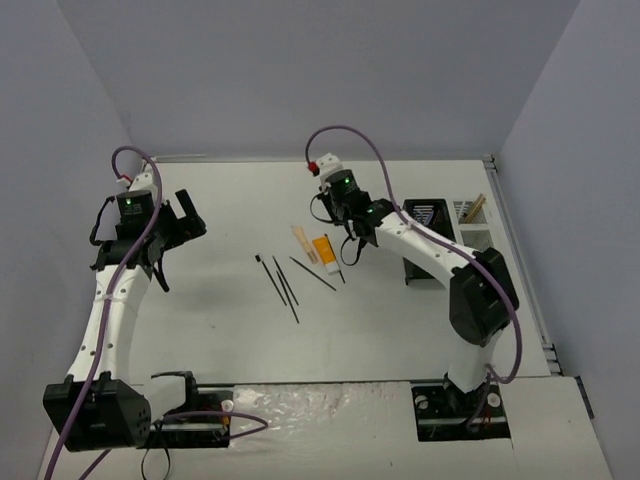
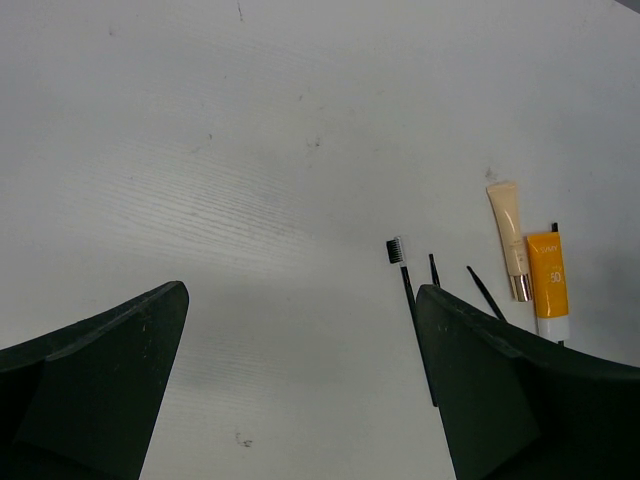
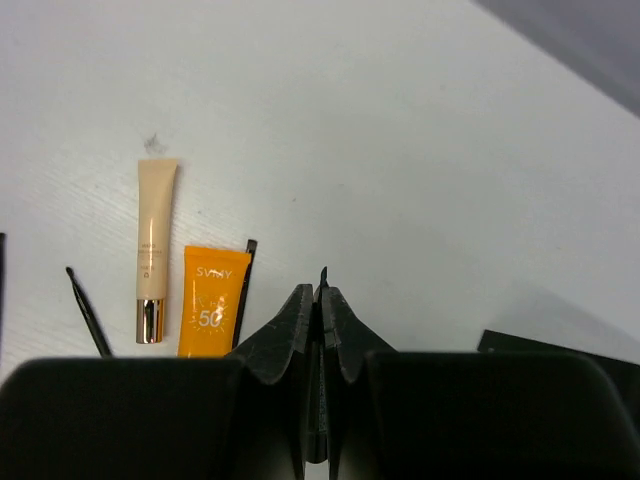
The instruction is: Organize the makeup
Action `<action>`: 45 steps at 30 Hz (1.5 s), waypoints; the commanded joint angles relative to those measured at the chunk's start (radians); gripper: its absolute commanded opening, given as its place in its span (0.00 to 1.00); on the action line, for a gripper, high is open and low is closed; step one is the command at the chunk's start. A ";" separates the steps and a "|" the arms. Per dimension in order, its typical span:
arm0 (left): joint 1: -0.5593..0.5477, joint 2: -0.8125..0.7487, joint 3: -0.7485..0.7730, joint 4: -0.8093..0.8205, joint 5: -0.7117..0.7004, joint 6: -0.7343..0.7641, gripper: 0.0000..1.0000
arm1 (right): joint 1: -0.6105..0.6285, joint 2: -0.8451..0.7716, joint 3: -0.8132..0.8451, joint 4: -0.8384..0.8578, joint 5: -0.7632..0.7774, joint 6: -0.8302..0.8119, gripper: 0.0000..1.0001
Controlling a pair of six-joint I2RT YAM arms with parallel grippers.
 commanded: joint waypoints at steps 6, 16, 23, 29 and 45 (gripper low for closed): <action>0.007 -0.022 0.035 0.041 0.003 -0.009 0.97 | -0.202 -0.583 -0.424 0.428 0.155 0.184 0.00; 0.007 -0.025 0.031 0.044 0.004 -0.011 0.97 | -0.511 -0.892 -0.726 0.583 0.235 0.222 0.00; 0.006 -0.022 0.031 0.046 0.007 -0.011 0.97 | -0.662 -0.874 -0.802 0.700 0.202 0.277 0.00; 0.006 -0.020 0.029 0.047 0.006 -0.009 0.97 | -0.714 -0.784 -0.833 0.780 0.187 0.297 0.00; 0.007 -0.028 0.030 0.050 0.010 -0.011 0.97 | -0.731 -0.683 -0.880 0.838 0.040 0.315 0.00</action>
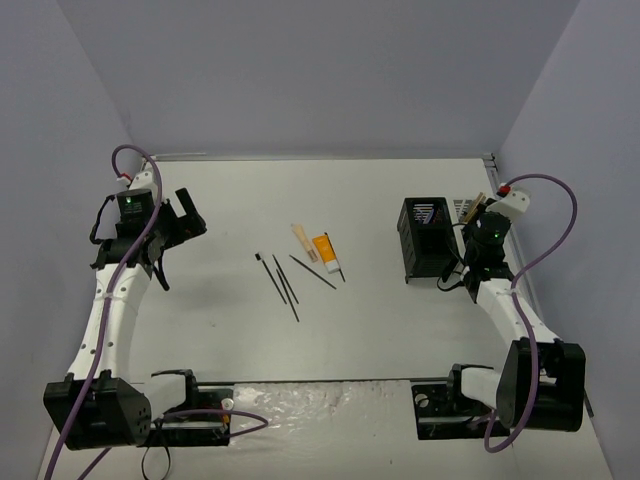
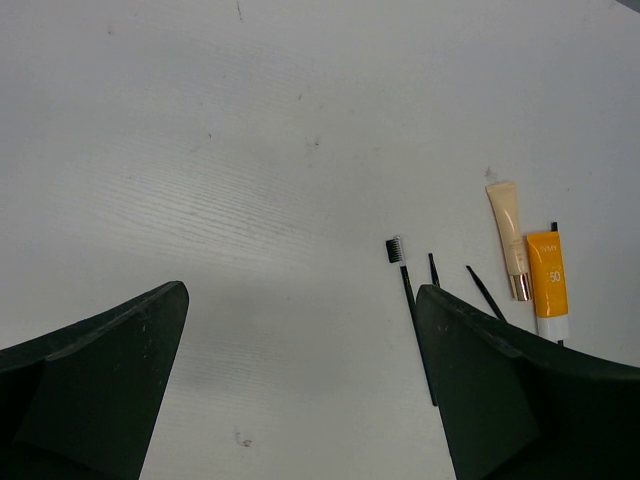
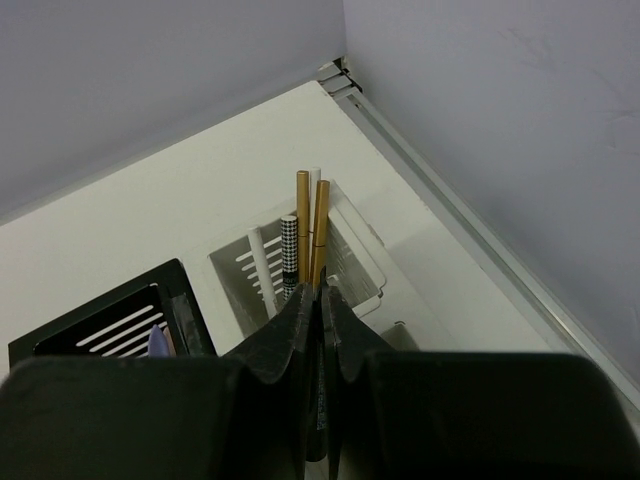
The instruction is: Organize the makeup
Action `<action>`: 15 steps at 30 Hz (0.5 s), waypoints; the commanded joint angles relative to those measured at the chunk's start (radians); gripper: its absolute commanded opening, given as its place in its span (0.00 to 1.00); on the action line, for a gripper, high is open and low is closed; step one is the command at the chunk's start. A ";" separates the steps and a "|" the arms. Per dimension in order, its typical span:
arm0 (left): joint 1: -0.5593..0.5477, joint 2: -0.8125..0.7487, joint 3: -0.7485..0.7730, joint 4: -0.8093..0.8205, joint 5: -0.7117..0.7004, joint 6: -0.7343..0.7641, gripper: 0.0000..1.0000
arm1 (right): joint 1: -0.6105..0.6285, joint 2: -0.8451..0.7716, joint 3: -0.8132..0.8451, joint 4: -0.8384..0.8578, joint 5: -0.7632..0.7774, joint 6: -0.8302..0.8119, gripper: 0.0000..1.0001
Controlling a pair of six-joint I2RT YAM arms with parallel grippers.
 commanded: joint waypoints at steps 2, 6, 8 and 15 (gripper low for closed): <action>0.007 -0.026 0.031 0.050 0.009 -0.010 0.97 | -0.002 0.002 0.000 0.114 -0.052 0.003 0.03; 0.007 -0.026 0.030 0.050 0.009 -0.010 0.97 | -0.001 0.003 0.004 0.085 -0.078 -0.011 0.04; 0.006 -0.024 0.032 0.050 0.010 -0.012 0.97 | 0.000 0.007 0.010 0.071 -0.105 -0.020 0.05; 0.007 -0.024 0.030 0.050 0.010 -0.012 0.97 | 0.026 0.016 0.063 -0.026 -0.148 -0.045 0.13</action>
